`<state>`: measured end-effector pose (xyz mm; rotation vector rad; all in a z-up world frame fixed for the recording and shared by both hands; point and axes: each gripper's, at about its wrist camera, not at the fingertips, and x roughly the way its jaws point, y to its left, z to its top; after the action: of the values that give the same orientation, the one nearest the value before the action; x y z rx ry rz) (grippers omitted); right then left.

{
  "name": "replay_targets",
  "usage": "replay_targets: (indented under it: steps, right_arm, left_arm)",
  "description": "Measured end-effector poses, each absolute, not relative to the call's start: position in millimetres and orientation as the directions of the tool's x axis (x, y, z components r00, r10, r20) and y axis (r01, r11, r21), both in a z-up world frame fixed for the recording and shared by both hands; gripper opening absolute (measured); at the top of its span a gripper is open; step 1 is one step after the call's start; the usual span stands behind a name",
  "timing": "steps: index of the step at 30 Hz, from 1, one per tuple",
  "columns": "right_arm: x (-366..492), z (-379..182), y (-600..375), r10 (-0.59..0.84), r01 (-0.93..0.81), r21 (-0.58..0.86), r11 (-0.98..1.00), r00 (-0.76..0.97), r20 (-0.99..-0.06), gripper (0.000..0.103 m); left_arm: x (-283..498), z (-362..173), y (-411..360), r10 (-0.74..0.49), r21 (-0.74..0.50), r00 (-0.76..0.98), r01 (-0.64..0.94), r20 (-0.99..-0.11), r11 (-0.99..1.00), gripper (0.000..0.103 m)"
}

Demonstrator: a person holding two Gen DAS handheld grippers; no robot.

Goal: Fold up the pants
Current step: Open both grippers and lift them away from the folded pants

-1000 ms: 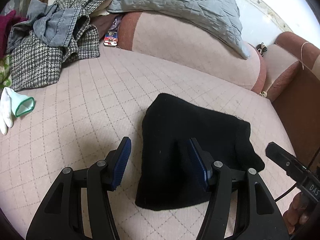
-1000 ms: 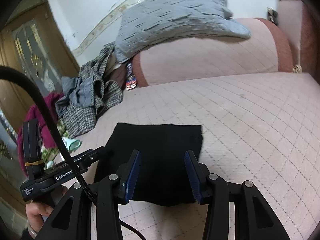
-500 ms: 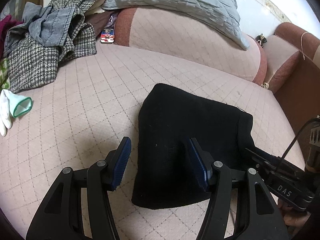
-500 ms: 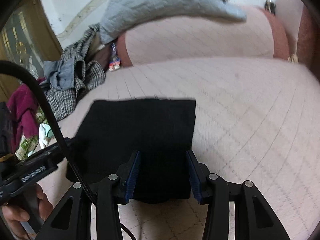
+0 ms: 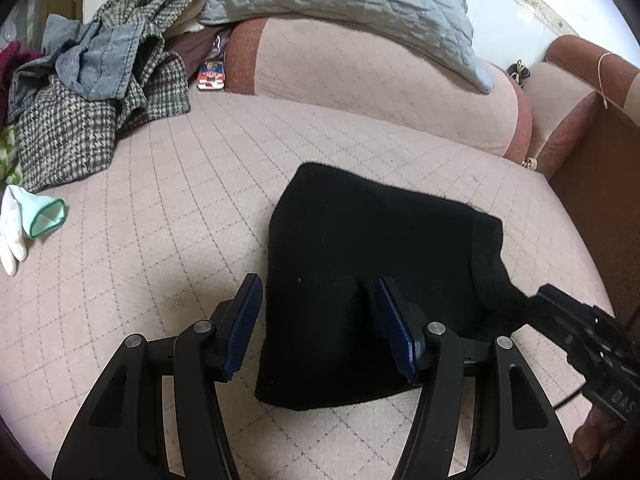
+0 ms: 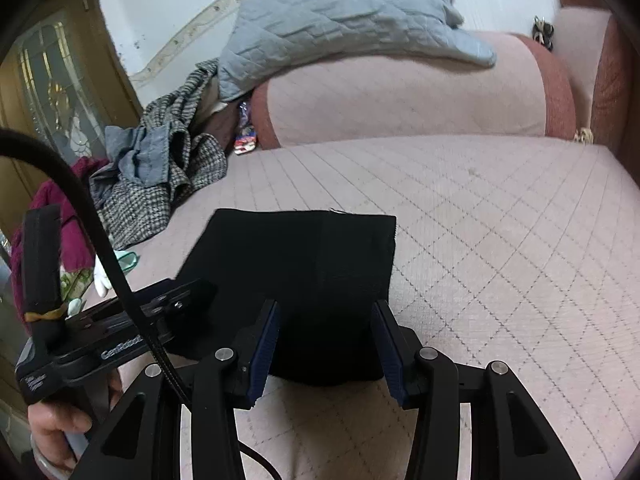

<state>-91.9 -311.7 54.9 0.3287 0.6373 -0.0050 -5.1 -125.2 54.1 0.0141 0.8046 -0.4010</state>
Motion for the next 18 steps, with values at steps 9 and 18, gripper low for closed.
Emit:
replay_targets:
  steps: [9,18]
  right_arm:
    - [-118.0,68.1,-293.0,0.098,0.082,0.292,0.953,0.828,-0.552,0.046]
    - [-136.3,79.1,-274.2,0.098,0.066,0.281,0.957,0.841,-0.532,0.047]
  left_arm:
    - [-36.6,78.9,-114.4,-0.342,-0.1,0.703,0.363,-0.624,0.926,0.059]
    - [-68.6,92.7,-98.0,-0.344,-0.102,0.714,0.36,-0.61,0.927,0.059]
